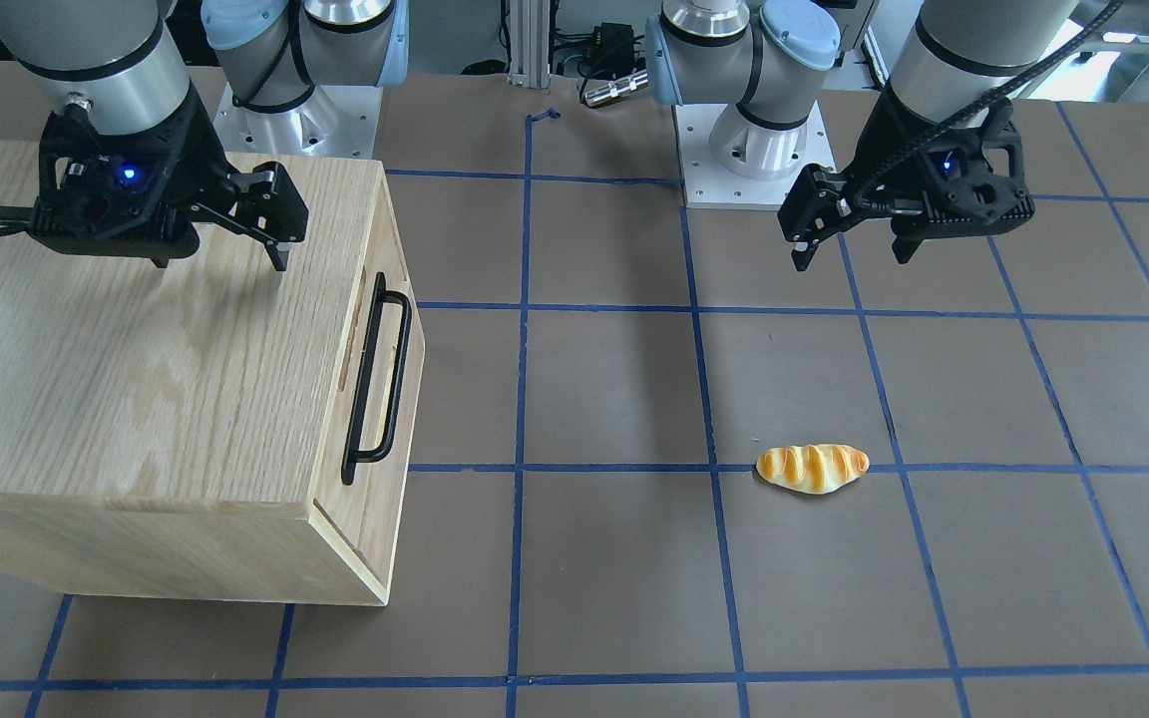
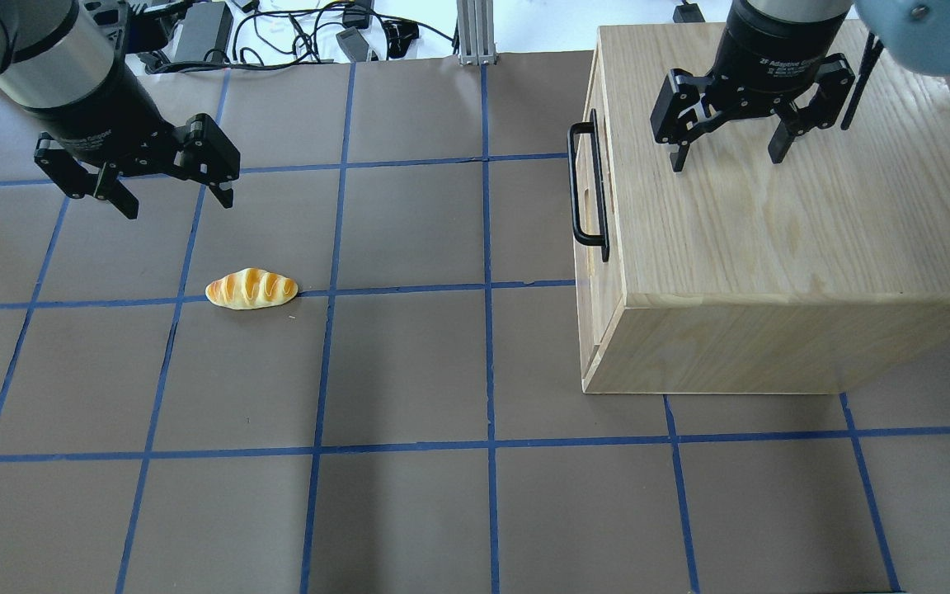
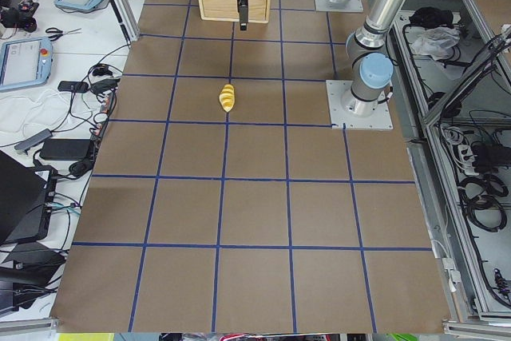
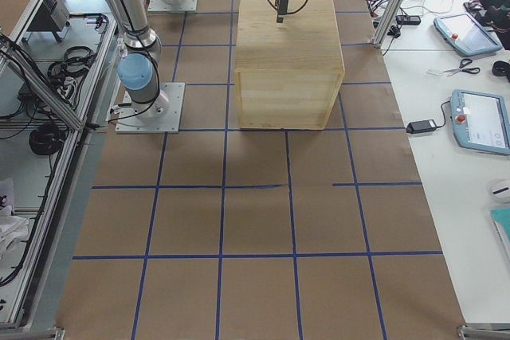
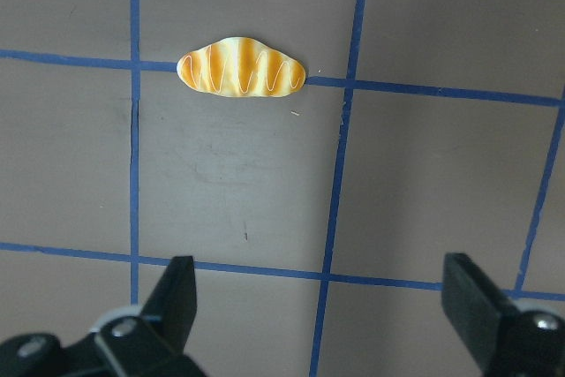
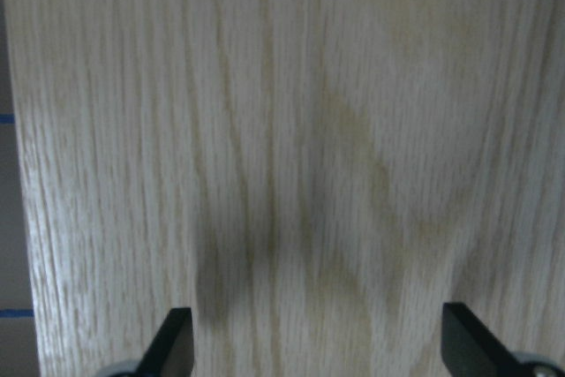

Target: Open upper drawer

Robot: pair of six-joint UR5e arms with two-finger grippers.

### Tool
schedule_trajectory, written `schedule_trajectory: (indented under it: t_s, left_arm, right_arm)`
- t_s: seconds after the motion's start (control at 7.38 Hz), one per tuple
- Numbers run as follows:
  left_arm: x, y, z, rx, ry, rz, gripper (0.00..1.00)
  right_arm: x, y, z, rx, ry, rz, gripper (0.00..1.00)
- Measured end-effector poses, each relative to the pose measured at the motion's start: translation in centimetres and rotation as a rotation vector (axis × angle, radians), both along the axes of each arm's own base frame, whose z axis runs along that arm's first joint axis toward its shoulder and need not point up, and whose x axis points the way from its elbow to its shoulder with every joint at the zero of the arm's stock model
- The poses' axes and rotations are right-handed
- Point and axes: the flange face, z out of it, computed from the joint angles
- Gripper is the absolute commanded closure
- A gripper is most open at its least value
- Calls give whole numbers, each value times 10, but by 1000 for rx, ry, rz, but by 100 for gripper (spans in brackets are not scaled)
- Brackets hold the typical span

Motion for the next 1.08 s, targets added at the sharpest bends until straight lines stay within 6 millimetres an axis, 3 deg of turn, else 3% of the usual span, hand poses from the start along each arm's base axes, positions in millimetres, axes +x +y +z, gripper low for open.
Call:
schedule_trajectory:
  t_s: [0.68,1.08]
  left_arm:
    - [0,6,0,30,3,0,0]
    - [3,0,-1,34,3,-16,0]
  right_arm:
    - [0,0,0,0,0,-1,0]
    - [0,0,0,1,0,-1,0]
